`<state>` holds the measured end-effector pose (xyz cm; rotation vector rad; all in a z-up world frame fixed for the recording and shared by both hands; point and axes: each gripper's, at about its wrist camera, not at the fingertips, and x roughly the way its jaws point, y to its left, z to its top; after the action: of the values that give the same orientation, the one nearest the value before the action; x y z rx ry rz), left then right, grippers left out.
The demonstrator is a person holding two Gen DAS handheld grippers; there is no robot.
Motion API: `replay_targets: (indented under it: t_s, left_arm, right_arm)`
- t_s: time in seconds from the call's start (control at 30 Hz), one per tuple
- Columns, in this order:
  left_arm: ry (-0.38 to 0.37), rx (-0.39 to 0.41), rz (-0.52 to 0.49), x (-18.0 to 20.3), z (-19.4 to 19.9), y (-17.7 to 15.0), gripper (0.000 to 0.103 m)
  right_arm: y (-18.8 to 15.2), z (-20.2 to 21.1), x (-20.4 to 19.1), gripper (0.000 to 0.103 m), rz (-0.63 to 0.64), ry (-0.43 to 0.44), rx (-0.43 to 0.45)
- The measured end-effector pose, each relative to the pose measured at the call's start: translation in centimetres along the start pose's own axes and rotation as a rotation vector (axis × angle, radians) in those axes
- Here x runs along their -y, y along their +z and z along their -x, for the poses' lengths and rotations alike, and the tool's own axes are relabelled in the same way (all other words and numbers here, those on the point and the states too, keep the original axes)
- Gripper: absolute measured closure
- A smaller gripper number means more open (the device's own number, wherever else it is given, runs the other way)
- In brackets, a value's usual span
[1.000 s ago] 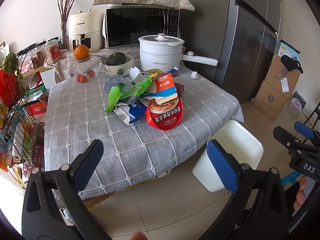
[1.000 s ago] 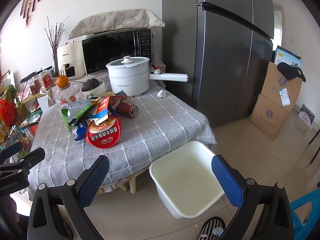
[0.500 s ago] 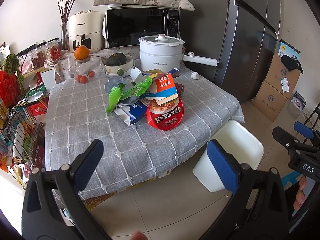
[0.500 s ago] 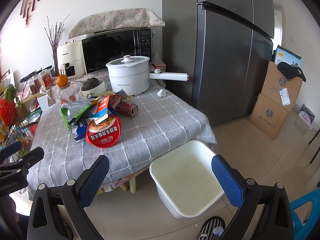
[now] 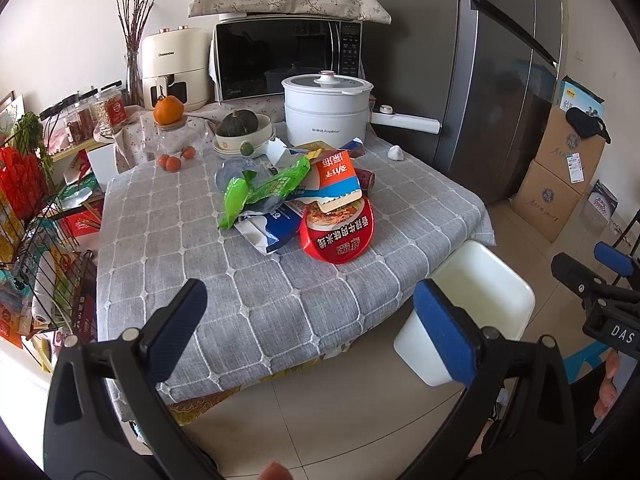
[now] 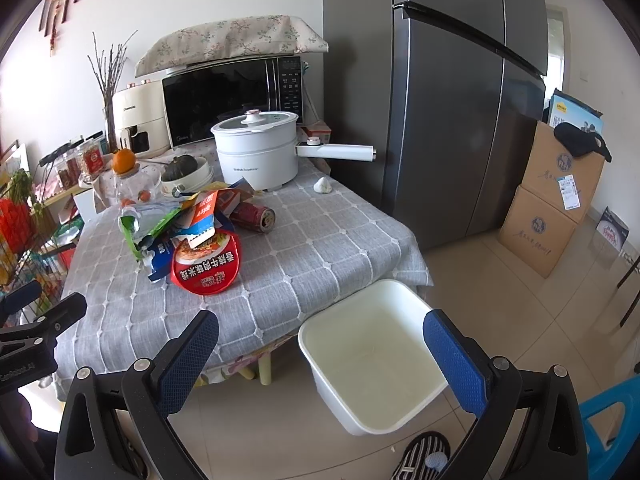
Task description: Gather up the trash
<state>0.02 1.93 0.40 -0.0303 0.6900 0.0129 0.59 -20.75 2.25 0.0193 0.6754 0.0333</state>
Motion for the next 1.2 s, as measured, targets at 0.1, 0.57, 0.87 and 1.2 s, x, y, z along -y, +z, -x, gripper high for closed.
replay_targets:
  t_s: [0.1,0.57,0.87,1.2]
  left_arm:
    - [0.003,0.0,-0.001,0.0,-0.2,0.0,0.0]
    - [-0.083,-0.083,0.005,-1.5,-3.0,0.7,0.0]
    - [-0.02,-0.182,-0.009,-4.3,-7.4,3.9,0.0]
    - [-0.043,-0.301,0.14,-8.8,-14.8,12.9,0.001]
  right_arm:
    - [-0.3,0.0,0.0,0.0,0.001,-0.004,-0.001]
    - [2.0,-2.7,0.9,0.0,-0.056,0.037,-0.079]
    - [7.1,-8.3,-2.2,0.0,0.034,0.15,-0.206]
    - [7.0,-14.0,-3.1,0.0,0.069,0.206,-0.316]
